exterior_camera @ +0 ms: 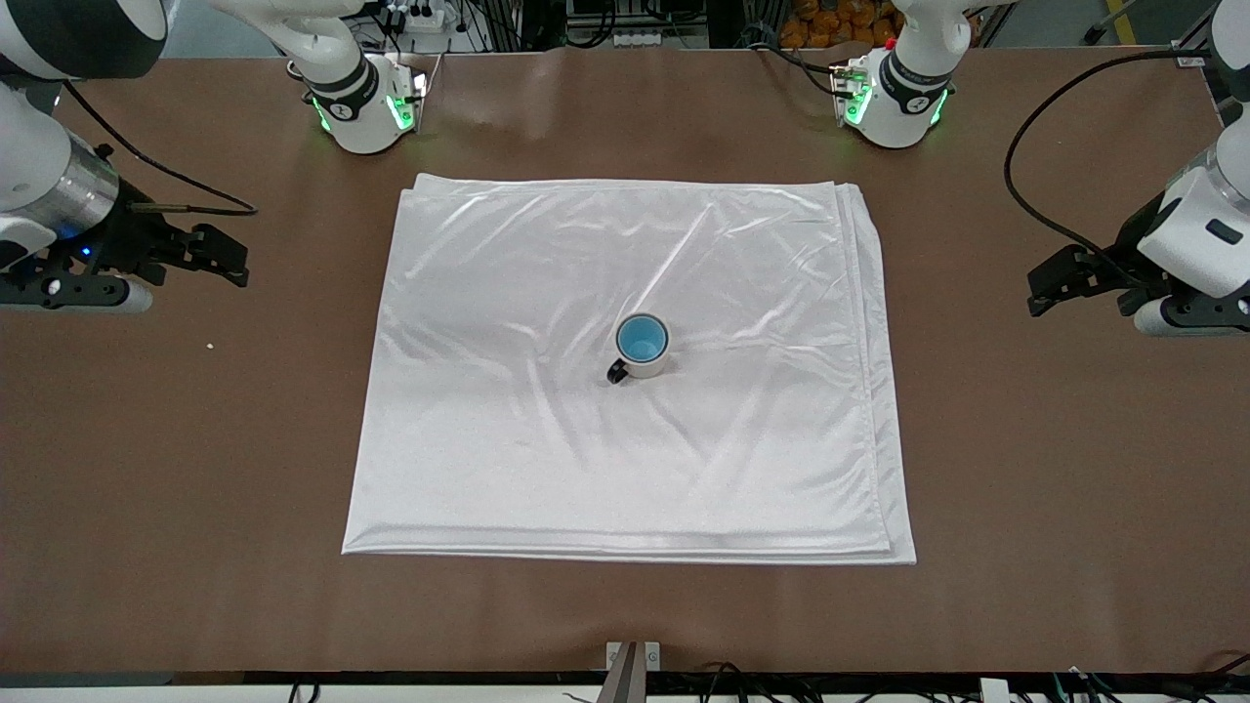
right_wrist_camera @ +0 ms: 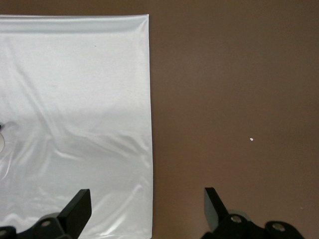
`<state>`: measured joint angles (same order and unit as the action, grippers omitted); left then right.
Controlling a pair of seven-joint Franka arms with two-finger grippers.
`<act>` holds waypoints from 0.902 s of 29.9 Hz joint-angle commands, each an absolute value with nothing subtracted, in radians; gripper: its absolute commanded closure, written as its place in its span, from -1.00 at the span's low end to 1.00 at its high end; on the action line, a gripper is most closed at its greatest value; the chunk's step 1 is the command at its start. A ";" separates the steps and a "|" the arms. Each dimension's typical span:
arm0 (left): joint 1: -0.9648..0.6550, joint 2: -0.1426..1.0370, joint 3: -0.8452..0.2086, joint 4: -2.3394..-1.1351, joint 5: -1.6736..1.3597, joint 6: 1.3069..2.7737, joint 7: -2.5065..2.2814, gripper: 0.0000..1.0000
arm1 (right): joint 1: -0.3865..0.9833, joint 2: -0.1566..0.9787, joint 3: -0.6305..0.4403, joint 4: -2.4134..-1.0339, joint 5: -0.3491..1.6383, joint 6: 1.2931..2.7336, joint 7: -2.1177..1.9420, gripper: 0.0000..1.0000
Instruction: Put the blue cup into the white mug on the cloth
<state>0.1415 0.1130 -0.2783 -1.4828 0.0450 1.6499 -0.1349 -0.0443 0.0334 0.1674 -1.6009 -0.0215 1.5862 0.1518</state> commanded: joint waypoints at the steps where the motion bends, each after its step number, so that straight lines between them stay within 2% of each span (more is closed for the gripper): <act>1: 0.158 0.084 -0.282 -1.516 0.025 1.669 -0.109 -1.00 | -0.038 0.035 0.164 -1.591 -0.026 1.583 0.143 -1.00; 9: 0.158 0.084 -0.265 -1.519 0.035 1.686 -0.087 -1.00 | -0.038 0.038 0.164 -1.591 -0.028 1.586 0.141 -1.00; 17: 0.032 0.083 -0.108 -1.517 0.034 1.684 -0.051 -1.00 | -0.035 0.040 0.164 -1.591 -0.028 1.591 0.141 -1.00; 27: 0.028 0.084 -0.095 -1.502 0.040 1.680 -0.034 -1.00 | -0.028 0.048 0.164 -1.592 -0.034 1.589 0.140 -1.00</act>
<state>0.0416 0.1086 -0.1159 -1.4893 0.0450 1.6711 -0.0599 -0.0359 0.0363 0.1675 -1.6009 -0.0215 1.5897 0.1497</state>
